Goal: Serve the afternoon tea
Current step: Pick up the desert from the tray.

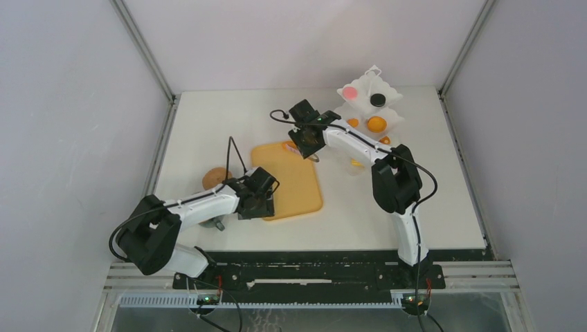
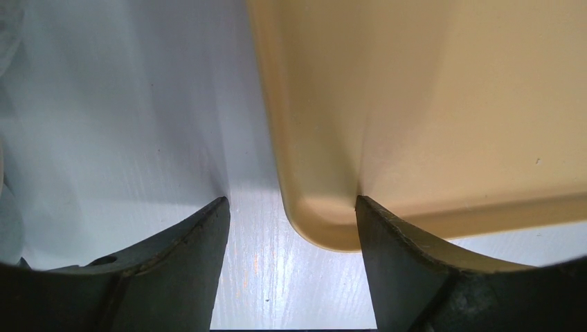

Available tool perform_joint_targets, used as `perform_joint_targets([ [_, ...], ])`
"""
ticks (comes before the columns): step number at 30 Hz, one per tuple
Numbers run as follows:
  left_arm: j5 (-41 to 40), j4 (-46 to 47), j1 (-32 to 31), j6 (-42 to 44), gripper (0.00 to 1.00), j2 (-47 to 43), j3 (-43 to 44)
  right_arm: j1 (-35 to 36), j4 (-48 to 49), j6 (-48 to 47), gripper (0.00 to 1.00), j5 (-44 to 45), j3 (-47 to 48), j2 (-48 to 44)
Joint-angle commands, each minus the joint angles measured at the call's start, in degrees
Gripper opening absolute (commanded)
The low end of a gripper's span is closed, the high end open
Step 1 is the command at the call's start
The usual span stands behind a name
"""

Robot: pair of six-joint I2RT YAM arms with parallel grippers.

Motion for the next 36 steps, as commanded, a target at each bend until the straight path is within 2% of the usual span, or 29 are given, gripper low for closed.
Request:
perform_joint_targets([
  [1,2.45,-7.81,-0.42,-1.21,0.72,1.53,-4.60,-0.16,2.98,-3.46,0.42,0.58,3.49,0.57],
  [23,2.41,-9.08,-0.55,-1.00,0.72,0.81,-6.39,-1.47,2.83,-8.51,0.44,-4.21,5.19,4.35],
  [36,2.79,-8.55,-0.55,-0.84,0.72,1.03,-5.99,-0.84,2.08,-9.84,0.45,-3.02,6.14,6.47],
])
